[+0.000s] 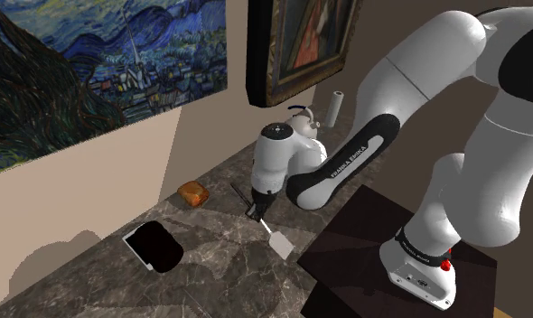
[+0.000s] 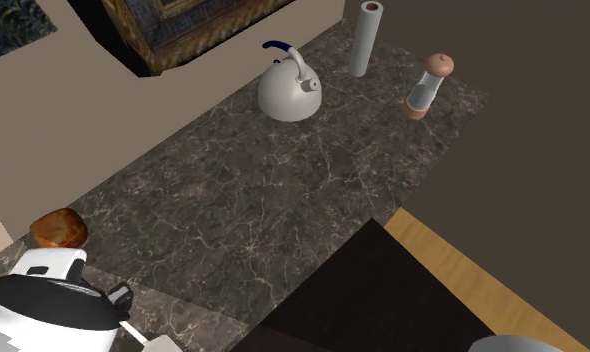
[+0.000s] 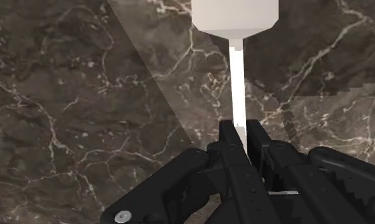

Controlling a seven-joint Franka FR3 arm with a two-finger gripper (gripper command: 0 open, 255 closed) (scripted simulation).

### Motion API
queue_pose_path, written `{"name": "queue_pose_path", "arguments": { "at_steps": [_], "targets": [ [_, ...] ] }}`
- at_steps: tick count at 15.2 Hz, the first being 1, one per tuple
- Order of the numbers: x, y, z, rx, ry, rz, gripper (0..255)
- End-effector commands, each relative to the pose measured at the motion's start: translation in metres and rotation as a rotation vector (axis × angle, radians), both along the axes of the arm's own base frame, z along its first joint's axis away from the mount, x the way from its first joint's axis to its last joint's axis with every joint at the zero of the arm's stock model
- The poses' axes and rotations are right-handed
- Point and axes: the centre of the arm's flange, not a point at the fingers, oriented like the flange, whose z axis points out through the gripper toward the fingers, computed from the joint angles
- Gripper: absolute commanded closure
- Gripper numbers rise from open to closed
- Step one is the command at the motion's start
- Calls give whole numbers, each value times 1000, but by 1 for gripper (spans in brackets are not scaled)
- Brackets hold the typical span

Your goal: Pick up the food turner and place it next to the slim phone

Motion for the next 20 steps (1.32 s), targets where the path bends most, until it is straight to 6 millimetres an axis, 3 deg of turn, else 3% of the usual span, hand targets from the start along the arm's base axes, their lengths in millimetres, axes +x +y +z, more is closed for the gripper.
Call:
{"name": "queue_pose_path", "arguments": {
  "at_steps": [1,20],
  "targets": [
    [-2,27,2,0,0,-2,255],
    [-22,277,3,0,0,-2,255]
  ]
}}
